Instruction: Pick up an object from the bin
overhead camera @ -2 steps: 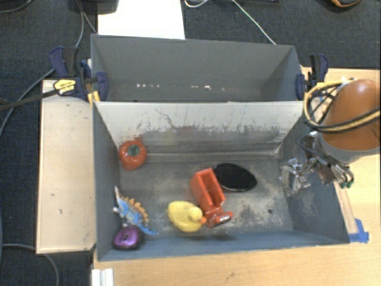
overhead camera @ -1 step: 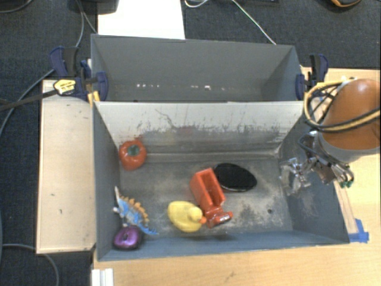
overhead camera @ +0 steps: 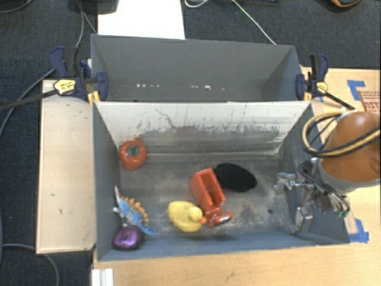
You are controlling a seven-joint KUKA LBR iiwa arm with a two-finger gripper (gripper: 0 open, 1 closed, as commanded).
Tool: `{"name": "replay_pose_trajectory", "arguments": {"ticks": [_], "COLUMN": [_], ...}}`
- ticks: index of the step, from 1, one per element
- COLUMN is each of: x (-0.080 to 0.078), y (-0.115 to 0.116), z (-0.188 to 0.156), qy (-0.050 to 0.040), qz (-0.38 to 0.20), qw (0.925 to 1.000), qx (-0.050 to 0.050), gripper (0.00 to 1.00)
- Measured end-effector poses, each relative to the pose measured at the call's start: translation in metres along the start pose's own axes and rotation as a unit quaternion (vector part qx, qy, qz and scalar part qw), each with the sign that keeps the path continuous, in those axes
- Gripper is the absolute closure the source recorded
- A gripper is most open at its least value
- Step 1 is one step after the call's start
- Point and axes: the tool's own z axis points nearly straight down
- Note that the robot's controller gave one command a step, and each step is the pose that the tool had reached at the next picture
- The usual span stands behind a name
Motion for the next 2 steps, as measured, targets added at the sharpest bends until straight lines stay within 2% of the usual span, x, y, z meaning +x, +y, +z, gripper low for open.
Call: {"name": "replay_pose_trajectory", "arguments": {"ticks": [1,2], "x": [0.0,-0.081], "y": [0.0,0.048], "z": [0.0,-0.006], "qy": [-0.0001,-0.0022], "qz": [-0.002,0.009], "qw": [1.0,1.0], "qx": [0.0,-0.001], "gripper": [0.0,0.0]}}
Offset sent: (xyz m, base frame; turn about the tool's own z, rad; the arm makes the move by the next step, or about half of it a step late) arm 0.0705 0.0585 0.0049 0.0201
